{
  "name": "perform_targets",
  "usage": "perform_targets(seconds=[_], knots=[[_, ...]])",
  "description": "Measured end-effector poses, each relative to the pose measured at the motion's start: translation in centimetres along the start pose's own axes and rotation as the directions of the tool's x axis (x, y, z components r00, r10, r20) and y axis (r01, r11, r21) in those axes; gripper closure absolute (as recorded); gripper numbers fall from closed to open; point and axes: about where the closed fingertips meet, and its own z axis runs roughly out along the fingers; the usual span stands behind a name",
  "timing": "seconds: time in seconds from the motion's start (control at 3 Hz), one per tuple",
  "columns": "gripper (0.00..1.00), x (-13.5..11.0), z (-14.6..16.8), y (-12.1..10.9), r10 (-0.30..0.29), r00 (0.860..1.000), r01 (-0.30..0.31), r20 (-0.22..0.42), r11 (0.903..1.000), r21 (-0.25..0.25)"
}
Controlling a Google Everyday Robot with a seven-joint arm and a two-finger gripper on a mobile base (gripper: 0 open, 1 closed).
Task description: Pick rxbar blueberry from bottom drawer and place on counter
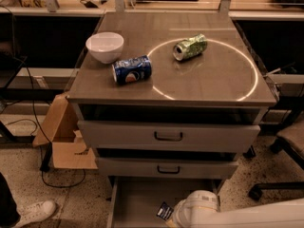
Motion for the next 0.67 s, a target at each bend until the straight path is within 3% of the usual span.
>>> perform_targets(seconds=[0.67], knots=[[1.0,-0.68,-2.7,-1.83,-0.011,1.0,0.01,0.003,0.9988,0.048]])
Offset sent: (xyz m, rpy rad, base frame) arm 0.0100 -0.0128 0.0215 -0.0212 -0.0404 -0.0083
